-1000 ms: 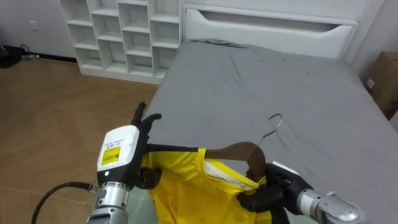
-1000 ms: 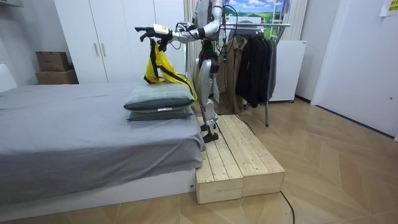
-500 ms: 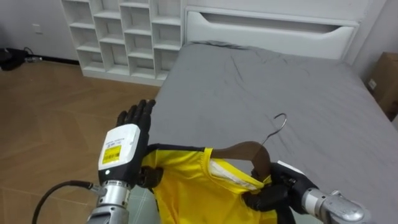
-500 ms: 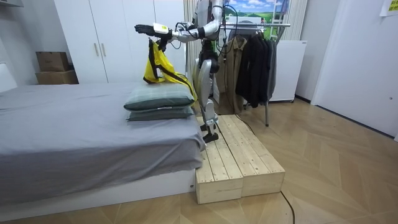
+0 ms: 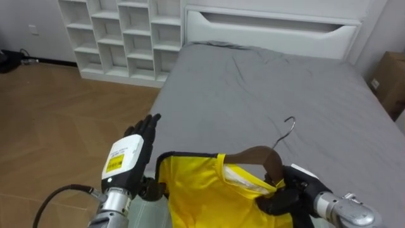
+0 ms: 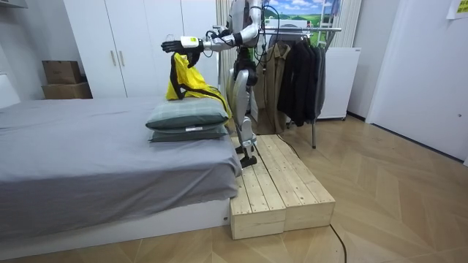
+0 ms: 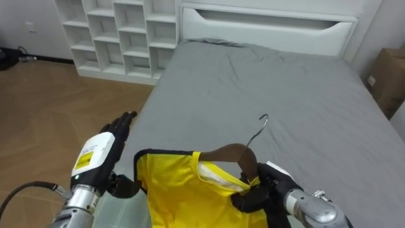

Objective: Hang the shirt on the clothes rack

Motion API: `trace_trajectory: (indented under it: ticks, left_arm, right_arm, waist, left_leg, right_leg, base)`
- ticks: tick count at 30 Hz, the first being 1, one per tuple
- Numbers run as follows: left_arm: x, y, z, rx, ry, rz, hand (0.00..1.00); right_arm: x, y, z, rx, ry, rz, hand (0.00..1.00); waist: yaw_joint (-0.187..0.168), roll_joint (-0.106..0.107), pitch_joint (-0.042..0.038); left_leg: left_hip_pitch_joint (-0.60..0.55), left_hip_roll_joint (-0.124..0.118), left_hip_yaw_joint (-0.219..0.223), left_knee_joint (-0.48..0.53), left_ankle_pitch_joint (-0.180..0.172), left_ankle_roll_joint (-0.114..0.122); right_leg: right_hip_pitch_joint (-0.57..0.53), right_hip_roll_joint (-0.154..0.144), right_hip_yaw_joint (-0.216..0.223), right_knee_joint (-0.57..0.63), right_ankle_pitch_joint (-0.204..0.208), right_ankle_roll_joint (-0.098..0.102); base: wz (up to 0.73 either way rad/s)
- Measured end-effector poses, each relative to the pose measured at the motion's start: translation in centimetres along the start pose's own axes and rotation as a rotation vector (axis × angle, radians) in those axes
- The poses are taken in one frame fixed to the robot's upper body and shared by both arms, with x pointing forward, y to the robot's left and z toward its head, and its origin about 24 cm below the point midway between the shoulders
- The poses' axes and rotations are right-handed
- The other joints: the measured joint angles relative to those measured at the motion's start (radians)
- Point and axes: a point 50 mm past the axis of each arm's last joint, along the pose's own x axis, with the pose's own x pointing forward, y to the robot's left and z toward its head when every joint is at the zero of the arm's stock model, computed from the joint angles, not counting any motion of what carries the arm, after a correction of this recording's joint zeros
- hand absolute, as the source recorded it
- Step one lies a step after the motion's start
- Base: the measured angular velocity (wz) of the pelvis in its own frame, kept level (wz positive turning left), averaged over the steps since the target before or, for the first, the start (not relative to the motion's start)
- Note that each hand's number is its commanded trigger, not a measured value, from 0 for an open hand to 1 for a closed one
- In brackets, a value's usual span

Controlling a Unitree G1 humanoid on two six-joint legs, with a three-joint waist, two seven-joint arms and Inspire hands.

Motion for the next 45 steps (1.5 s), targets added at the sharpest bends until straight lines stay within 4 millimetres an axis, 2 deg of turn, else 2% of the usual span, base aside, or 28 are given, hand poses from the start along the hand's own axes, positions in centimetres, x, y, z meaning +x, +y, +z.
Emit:
trace_trajectory:
  ticks: [6, 9, 15, 18, 20, 23, 27, 30, 34, 36, 42, 44, 45]
  left_arm:
    - [-0.8, -0.8, -0.6, -0.003, 0.026, -0.065, 0.0]
    - [-1.0, -0.9, -1.0, -0.003, 0.04, -0.07, 0.0]
    - [-2.6, -2.3, -2.8, -0.001, 0.117, -0.126, 0.0]
    - [-3.2, -2.9, -4.0, 0.009, 0.17, -0.158, 0.0]
    - [-4.0, -3.5, -5.8, 0.005, 0.257, -0.18, 0.0]
    - [-5.2, -3.6, -7.7, 0.002, 0.348, -0.186, 0.0]
    - [-6.1, -3.5, -9.2, -0.012, 0.428, -0.17, 0.0]
    - [-7.7, -3.6, -10.9, -0.025, 0.52, -0.163, 0.0]
    - [-11.2, -4.0, -13.8, -0.032, 0.689, -0.184, 0.0]
    - [-12.8, -4.2, -14.6, -0.041, 0.751, -0.193, 0.0]
    - [-17.1, -5.0, -16.7, -0.065, 0.925, -0.234, 0.0]
    - [-19.8, -5.6, -17.2, -0.055, 0.999, -0.282, 0.0]
    - [-20.3, -5.7, -17.2, -0.055, 1.011, -0.288, 0.0]
  right_arm:
    - [-0.4, -1.5, 0.1, 0.043, -0.017, -0.111, 1.0]
    - [-0.6, -2.0, 0.2, 0.058, -0.026, -0.154, 1.0]
    - [-0.7, -2.3, 0.6, 0.069, -0.051, -0.195, 1.0]
    - [-0.8, -2.7, 0.6, 0.086, -0.056, -0.216, 1.0]
    - [-1.0, -3.0, 0.5, 0.101, -0.059, -0.243, 1.0]
    - [-1.3, -3.6, 0.5, 0.118, -0.063, -0.289, 1.0]
    - [-1.6, -4.2, 0.5, 0.135, -0.068, -0.333, 1.0]
    - [-2.0, -4.9, 0.4, 0.142, -0.07, -0.36, 1.0]
    - [-2.5, -5.8, 0.5, 0.095, -0.061, -0.403, 1.0]
    - [-3.1, -6.0, 0.5, 0.062, -0.066, -0.425, 1.0]
    - [-4.7, -6.9, 2.0, -0.088, -0.116, -0.463, 1.0]
    - [-5.3, -6.7, 2.7, -0.136, -0.146, -0.47, 1.0]
    - [-5.4, -6.7, 2.7, -0.145, -0.15, -0.473, 1.0]
  waist:
    - [0.004, 0.004, -0.0016]
    - [0.007, 0.01, -0.0054]
    - [0.006, 0.013, -0.0077]
    - [0.006, 0.013, -0.0074]
    - [0.006, 0.012, -0.0071]
    - [0.007, 0.013, -0.0074]
    - [0.009, 0.014, -0.0093]
    - [0.014, 0.019, -0.0137]
    - [0.015, 0.018, -0.0226]
    - [0.018, 0.017, -0.023]
    - [0.021, 0.013, -0.0239]
    - [0.022, 0.002, -0.021]
    - [0.022, -0.003, -0.0199]
  left_leg:
    - [-0.009, -0.001, -0.001, 0.005, 0.0, 0.0]
    - [-0.007, -0.002, 0.001, 0.002, 0.0, 0.0]
    - [0.024, -0.003, 0.017, -0.021, 0.001, 0.002]
    - [0.023, -0.003, 0.018, -0.019, 0.001, 0.002]
    - [0.023, -0.004, 0.018, -0.02, 0.001, 0.002]
    - [0.019, -0.007, 0.019, -0.019, 0.001, 0.002]
    - [0.017, -0.014, 0.017, -0.02, 0.001, 0.002]
    - [0.019, -0.014, 0.022, -0.022, 0.0, 0.004]
    - [0.033, -0.014, 0.026, -0.039, 0.001, 0.005]
    - [0.039, -0.014, 0.028, -0.043, 0.001, 0.005]
    - [0.047, -0.016, 0.033, -0.06, 0.003, 0.006]
    - [0.062, -0.015, 0.046, -0.061, 0.003, 0.006]
    - [0.063, -0.015, 0.046, -0.061, 0.003, 0.006]
  right_leg:
    - [-0.007, 0.0, -0.002, 0.001, 0.0, 0.0]
    - [-0.005, -0.002, -0.002, 0.001, 0.0, 0.0]
    - [0.01, -0.007, 0.002, 0.003, 0.0, 0.001]
    - [0.008, -0.008, 0.002, 0.001, 0.0, 0.002]
    - [0.008, -0.008, 0.002, 0.0, -0.001, 0.003]
    - [0.001, -0.008, 0.003, -0.001, -0.001, 0.003]
    - [-0.004, -0.01, 0.002, -0.002, -0.002, 0.005]
    - [0.0, -0.012, 0.002, 0.001, -0.003, 0.006]
    - [0.004, -0.013, 0.005, 0.002, -0.003, 0.006]
    - [0.006, -0.013, 0.004, 0.002, -0.003, 0.006]
    - [0.004, -0.015, 0.007, 0.003, -0.004, 0.007]
    - [0.018, -0.015, 0.019, 0.0, -0.004, 0.009]
    - [0.019, -0.015, 0.019, -0.001, -0.004, 0.009]
  base:
    - [0.0]
    - [0.0]
    - [-0.08]
    - [0.0]
    - [0.0]
    - [0.0]
    - [0.0]
    - [-0.03]
    - [-0.02]
    - [-0.03]
    - [-0.03]
    - [-0.16]
    - [-0.05]
